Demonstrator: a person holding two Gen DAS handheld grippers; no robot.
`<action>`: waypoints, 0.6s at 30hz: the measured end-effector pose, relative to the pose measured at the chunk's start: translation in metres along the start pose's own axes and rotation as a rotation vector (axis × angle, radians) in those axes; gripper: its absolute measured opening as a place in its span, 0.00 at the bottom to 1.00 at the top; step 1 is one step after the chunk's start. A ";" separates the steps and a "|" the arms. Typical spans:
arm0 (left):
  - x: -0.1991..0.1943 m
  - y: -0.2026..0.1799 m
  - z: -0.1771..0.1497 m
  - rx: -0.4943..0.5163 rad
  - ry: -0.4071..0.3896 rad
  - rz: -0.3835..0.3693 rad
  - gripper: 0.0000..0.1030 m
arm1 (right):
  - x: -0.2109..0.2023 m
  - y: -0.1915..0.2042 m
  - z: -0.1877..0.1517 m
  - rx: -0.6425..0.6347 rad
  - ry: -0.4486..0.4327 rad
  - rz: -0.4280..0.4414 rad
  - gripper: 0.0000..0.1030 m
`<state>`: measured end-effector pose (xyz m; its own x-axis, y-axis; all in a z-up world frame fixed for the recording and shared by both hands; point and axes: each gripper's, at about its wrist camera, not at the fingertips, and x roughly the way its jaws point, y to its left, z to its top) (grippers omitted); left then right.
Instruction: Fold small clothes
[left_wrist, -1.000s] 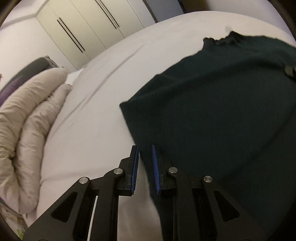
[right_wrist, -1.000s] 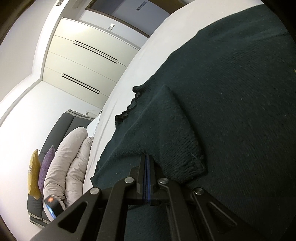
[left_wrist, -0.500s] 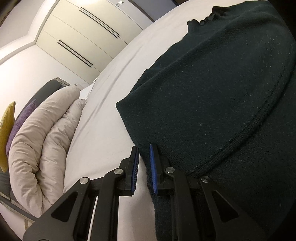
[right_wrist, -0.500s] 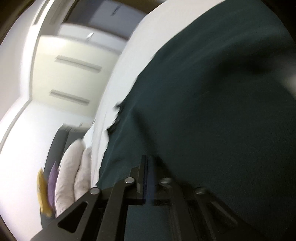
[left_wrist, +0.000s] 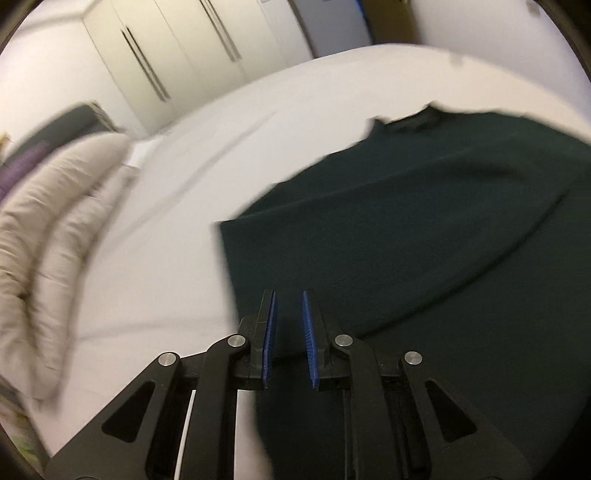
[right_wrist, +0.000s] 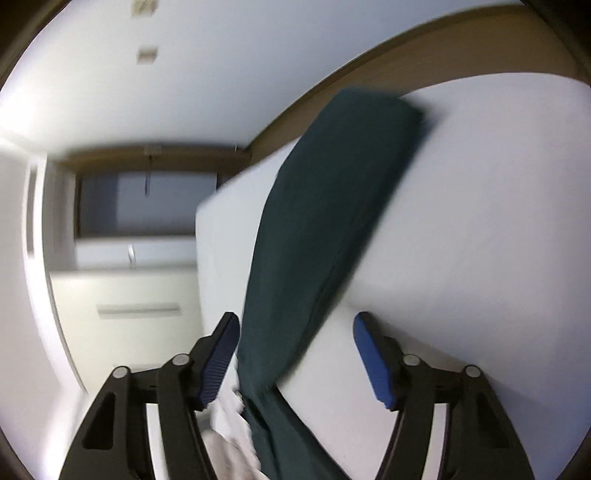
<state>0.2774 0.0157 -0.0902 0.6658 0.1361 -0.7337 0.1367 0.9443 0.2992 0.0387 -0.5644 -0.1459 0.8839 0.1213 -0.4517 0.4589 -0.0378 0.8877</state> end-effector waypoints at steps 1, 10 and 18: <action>-0.002 -0.005 0.002 -0.024 0.009 -0.059 0.14 | 0.000 -0.005 0.003 0.031 -0.017 0.022 0.63; 0.004 -0.024 -0.007 -0.207 0.071 -0.316 0.14 | 0.027 0.008 0.015 0.077 -0.124 0.011 0.61; 0.011 -0.013 -0.013 -0.264 0.079 -0.386 0.14 | 0.027 0.018 0.036 -0.019 -0.263 -0.021 0.35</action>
<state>0.2739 0.0088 -0.1100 0.5439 -0.2273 -0.8078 0.1656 0.9728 -0.1622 0.0738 -0.5973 -0.1448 0.8684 -0.1402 -0.4757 0.4780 -0.0191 0.8782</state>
